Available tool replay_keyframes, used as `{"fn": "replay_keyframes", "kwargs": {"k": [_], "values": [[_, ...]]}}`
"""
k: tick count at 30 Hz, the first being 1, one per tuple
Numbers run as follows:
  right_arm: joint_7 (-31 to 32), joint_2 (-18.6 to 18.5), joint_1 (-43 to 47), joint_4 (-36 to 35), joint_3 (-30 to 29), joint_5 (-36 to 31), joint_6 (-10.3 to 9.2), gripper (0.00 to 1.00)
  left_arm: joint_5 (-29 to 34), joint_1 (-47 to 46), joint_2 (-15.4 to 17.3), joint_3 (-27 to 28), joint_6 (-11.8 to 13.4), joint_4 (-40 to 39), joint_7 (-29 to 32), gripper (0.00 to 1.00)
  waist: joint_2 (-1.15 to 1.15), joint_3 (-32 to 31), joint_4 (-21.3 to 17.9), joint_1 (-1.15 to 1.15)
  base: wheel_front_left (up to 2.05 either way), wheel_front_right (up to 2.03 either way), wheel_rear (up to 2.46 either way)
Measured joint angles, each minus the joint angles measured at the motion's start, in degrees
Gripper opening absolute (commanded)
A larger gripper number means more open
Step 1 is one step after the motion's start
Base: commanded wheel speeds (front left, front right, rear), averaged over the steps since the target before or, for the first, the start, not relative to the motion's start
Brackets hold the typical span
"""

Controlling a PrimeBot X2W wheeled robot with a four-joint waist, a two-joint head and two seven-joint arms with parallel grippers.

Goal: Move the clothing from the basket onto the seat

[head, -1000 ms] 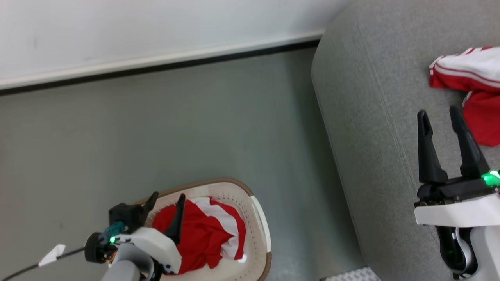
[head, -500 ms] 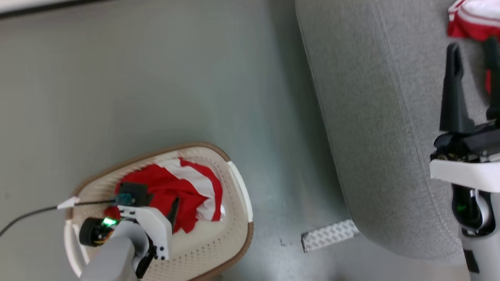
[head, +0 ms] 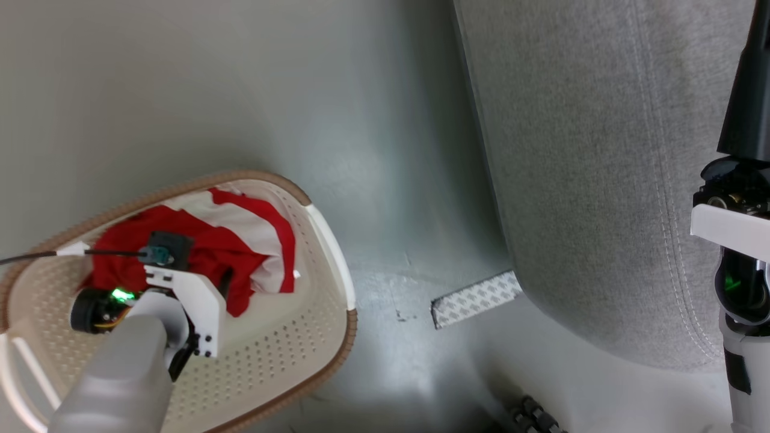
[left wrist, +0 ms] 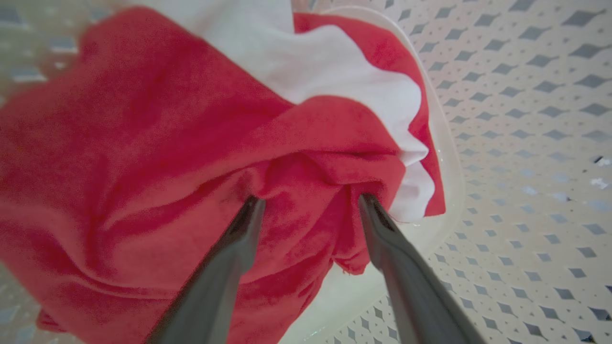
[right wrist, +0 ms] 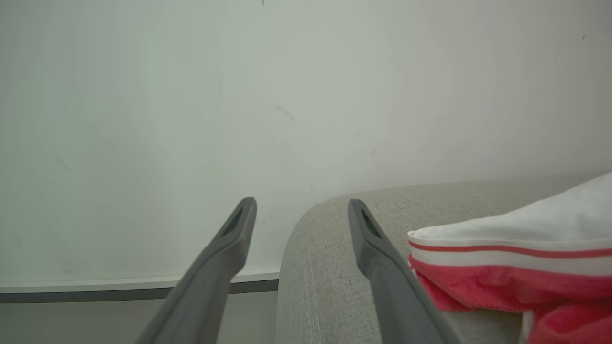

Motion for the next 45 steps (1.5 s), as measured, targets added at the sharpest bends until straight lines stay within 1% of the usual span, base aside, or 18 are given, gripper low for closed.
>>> {"fn": "replay_keyframes", "kwargs": {"k": [3,5,9,15,18,19,20,21,28,31,38,45], "values": [[0.0,0.6,-0.3,-0.7,-0.1,0.0,0.00,1.00,0.3,-1.2,0.6,-0.5,0.0,1.0,-0.3,1.00,0.00,2.2,-1.1,0.00,0.00,0.00,0.00],[0.0,1.1,-0.4,-0.9,-0.1,0.0,0.00,1.00,0.6,-2.1,1.2,-0.8,0.5,1.5,-0.1,1.00,0.00,3.4,-1.9,0.00,0.00,0.00,0.00],[0.0,1.5,-0.8,-1.2,-0.3,-0.1,0.00,1.00,1.9,-3.1,1.3,-2.2,0.6,2.2,1.3,1.00,0.00,5.2,-2.9,0.00,0.00,0.00,0.00],[0.0,1.9,-0.7,-1.2,-0.3,-0.3,0.00,1.00,2.1,-4.3,1.4,-3.3,2.1,2.7,6.8,1.00,0.00,5.7,-3.2,-0.01,0.00,0.00,0.00],[0.0,2.1,-0.4,-1.2,-0.5,-0.3,0.00,1.00,2.0,-4.7,1.3,-3.5,2.0,2.7,10.3,1.00,0.00,5.6,-3.2,-0.01,0.00,0.00,0.00],[0.0,2.1,-0.4,-1.2,-0.5,-0.3,0.00,1.00,1.9,-4.8,1.3,-3.5,1.9,2.7,10.7,0.55,0.00,5.5,-3.2,-0.01,0.00,0.00,0.00],[0.0,2.1,-0.4,-1.2,-0.6,-0.3,0.00,1.00,1.9,-4.8,1.3,-3.6,1.8,2.8,10.8,0.14,0.00,5.5,-3.2,-0.01,0.00,0.00,0.00],[0.0,2.1,-0.4,-1.2,-0.6,-0.3,0.00,1.00,1.9,-4.8,1.3,-3.6,1.6,3.0,10.7,0.00,0.00,5.5,-3.2,-0.01,0.00,0.00,0.00],[0.0,2.4,-1.1,-0.7,-0.3,-0.5,0.00,1.00,0.4,-4.8,1.4,-3.4,1.4,3.6,8.1,0.00,0.00,4.7,-3.3,-0.01,0.00,0.00,0.00],[0.0,2.5,-1.5,-0.3,-0.4,-0.5,0.00,1.00,-0.2,-4.0,0.7,-3.4,1.1,3.6,6.3,0.00,0.00,3.2,-3.3,0.00,0.00,0.00,0.00],[0.0,1.1,-0.7,1.1,-0.8,-1.6,0.00,1.00,-2.1,0.1,-3.1,-3.2,0.7,3.6,2.5,0.00,0.00,-3.6,-1.6,-0.01,0.00,0.00,0.00],[0.0,-1.3,2.6,3.5,-0.4,-1.9,0.00,1.00,-4.9,4.6,-7.3,-3.5,0.2,3.3,-2.9,0.00,0.00,-12.9,1.1,-0.01,0.00,0.00,0.00]]}}
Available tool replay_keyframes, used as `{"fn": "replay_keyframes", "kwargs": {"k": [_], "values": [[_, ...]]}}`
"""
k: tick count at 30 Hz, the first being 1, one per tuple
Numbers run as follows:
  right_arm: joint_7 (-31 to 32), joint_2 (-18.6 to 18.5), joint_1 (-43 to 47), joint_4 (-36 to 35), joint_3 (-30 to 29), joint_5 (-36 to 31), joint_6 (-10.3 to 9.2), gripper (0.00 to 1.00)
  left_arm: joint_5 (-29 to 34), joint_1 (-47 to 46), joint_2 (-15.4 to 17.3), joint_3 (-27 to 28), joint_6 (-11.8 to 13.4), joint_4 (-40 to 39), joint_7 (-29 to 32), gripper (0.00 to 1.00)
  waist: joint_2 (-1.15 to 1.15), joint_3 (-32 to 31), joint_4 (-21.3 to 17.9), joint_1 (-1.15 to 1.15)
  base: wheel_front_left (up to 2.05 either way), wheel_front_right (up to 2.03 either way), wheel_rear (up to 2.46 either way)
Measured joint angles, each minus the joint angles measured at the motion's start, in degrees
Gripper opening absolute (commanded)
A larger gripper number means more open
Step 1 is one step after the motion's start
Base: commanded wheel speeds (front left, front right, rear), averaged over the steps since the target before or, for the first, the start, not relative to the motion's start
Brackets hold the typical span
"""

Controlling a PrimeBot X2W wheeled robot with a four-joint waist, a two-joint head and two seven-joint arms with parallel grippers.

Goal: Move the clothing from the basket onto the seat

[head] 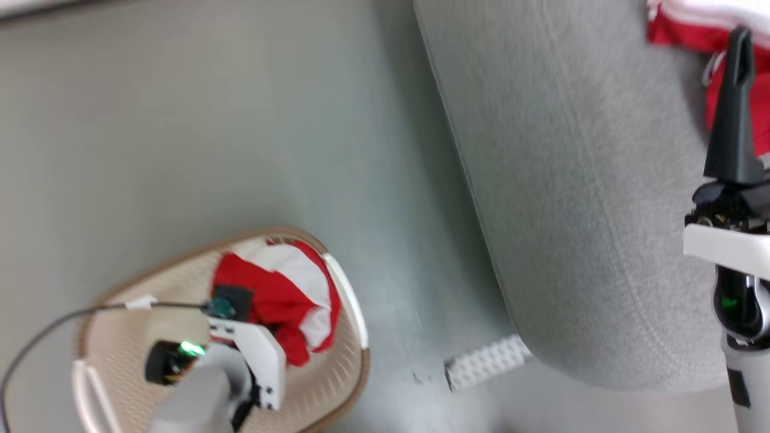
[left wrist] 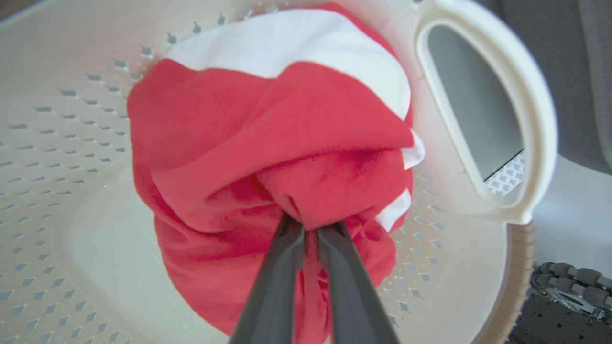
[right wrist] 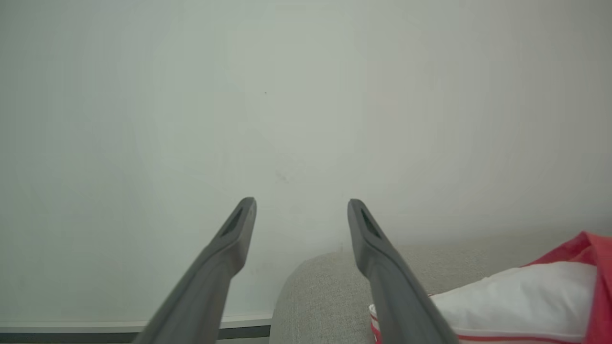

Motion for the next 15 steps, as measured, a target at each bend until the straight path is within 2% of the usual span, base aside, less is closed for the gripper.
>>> {"fn": "replay_keyframes", "kwargs": {"k": [7,15], "values": [[0.0,-2.5,3.5,3.0,1.2,0.2,0.00,1.00,-3.9,5.5,-2.7,-2.8,-0.1,-4.0,-4.6,0.00,0.00,-9.9,3.4,-0.01,0.00,0.00,0.00],[0.0,-4.4,8.8,6.0,1.7,0.8,0.00,1.00,-8.3,10.2,-3.1,-7.4,-0.1,-10.7,-7.2,0.00,0.00,-21.0,8.0,-0.02,0.00,0.00,0.00]]}}
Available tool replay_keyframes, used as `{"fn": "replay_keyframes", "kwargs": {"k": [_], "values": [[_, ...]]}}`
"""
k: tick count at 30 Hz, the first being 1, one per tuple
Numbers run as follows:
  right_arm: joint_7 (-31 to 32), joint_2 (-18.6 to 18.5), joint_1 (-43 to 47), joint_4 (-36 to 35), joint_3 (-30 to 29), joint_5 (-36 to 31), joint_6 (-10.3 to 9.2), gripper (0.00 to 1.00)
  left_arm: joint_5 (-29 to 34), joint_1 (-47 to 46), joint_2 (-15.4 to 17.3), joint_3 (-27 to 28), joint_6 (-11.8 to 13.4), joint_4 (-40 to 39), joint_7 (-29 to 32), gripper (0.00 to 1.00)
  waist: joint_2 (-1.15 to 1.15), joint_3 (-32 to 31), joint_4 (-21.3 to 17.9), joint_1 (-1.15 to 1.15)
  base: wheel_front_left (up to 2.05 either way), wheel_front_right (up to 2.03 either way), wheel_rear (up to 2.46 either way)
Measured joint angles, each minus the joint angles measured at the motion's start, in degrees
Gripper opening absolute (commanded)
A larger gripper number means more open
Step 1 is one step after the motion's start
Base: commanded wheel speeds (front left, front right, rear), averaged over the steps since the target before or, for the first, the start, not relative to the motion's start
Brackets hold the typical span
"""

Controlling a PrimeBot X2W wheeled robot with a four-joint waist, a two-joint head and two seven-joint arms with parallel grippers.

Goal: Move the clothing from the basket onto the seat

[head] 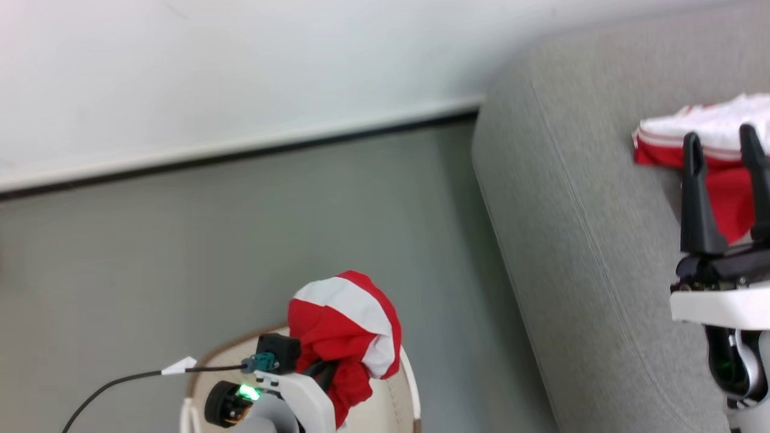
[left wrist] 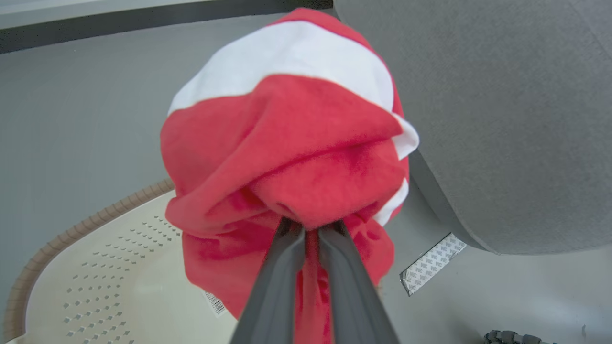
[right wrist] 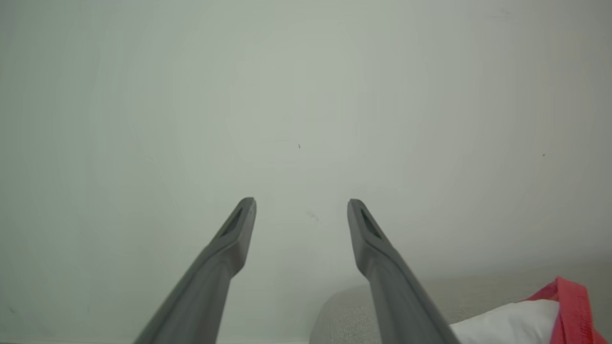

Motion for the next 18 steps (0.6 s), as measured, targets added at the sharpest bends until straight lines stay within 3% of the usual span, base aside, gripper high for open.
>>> {"fn": "replay_keyframes", "kwargs": {"k": [12,18], "values": [[0.0,-0.2,7.0,3.2,2.1,1.9,0.00,1.00,-3.0,3.6,3.9,-0.5,0.0,-13.6,-0.8,0.00,0.00,-14.0,6.2,0.00,0.00,0.00,0.00],[0.0,0.5,10.6,4.2,3.3,2.9,0.00,1.00,-2.4,4.8,6.4,1.6,2.4,-24.7,-0.8,0.00,0.00,-18.5,7.7,0.00,0.00,0.00,0.00]]}}
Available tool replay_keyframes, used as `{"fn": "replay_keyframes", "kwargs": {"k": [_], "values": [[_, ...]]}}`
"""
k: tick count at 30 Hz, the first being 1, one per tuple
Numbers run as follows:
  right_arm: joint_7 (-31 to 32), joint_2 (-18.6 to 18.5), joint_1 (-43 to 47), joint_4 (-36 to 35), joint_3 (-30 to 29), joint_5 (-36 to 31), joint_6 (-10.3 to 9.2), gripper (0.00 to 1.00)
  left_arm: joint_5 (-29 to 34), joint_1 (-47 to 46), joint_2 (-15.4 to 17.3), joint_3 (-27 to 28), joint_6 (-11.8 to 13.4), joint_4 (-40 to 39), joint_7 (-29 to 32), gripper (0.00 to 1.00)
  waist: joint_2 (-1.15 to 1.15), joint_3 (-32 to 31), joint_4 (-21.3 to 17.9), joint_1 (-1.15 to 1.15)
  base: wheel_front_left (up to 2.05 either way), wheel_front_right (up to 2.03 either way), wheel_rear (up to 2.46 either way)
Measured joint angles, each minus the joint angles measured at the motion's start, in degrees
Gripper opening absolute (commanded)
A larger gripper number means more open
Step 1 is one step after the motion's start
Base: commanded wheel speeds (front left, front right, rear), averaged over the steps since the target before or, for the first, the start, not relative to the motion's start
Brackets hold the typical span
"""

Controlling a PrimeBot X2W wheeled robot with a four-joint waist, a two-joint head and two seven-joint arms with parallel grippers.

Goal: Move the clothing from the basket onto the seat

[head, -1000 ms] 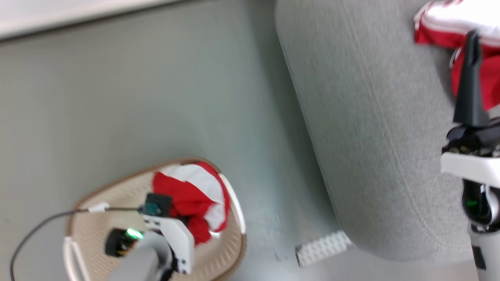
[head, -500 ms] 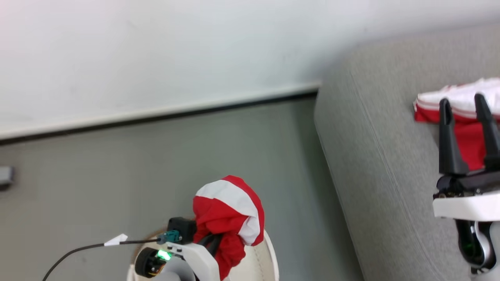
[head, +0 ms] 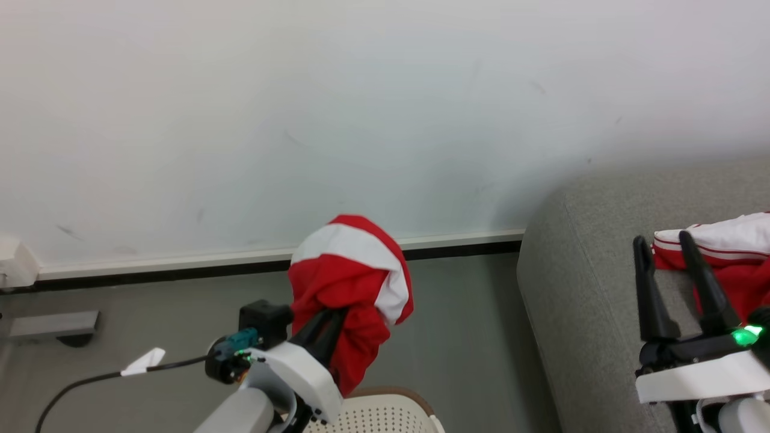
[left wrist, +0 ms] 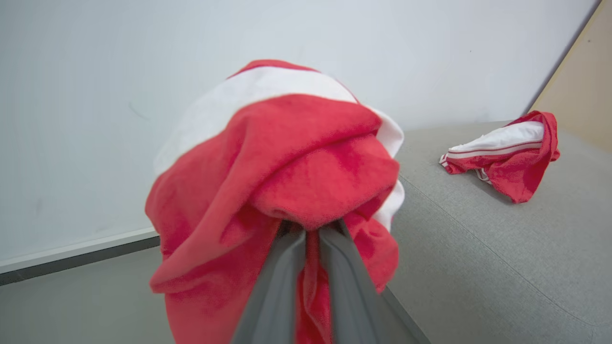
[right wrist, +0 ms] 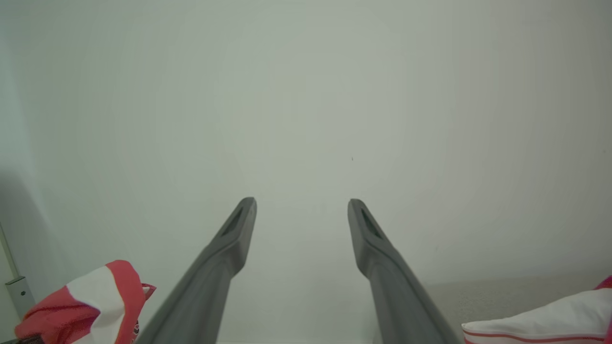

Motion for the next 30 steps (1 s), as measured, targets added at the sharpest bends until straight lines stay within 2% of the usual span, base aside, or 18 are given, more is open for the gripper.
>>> {"fn": "replay_keyframes", "kwargs": {"k": [3,10,14,21,30], "values": [[0.0,0.5,1.4,0.6,1.4,0.3,0.00,1.00,0.3,0.3,1.4,0.5,1.4,-6.3,0.3,0.00,0.00,-1.2,0.2,0.00,0.00,0.00,0.00],[0.0,1.1,2.6,1.4,4.3,1.0,0.00,1.00,0.3,0.5,4.8,1.7,5.1,-21.9,5.4,0.00,0.00,-1.9,-0.1,0.01,0.00,0.00,0.00],[0.0,1.0,2.6,1.6,5.7,1.5,0.00,1.00,0.3,1.3,6.1,2.0,6.6,-27.4,7.9,0.00,0.00,-1.5,-0.1,0.01,0.00,0.00,0.00],[0.0,-0.2,2.3,2.0,10.5,3.0,0.00,1.00,0.1,1.5,6.5,1.7,7.6,-31.0,9.6,0.00,0.00,-0.5,0.4,0.02,0.00,0.00,0.00],[0.0,-0.4,-0.7,4.5,26.9,6.2,0.00,1.00,-0.1,-0.5,4.7,0.3,6.9,-29.5,10.2,0.00,0.00,0.4,2.6,0.02,0.00,0.00,0.00]]}}
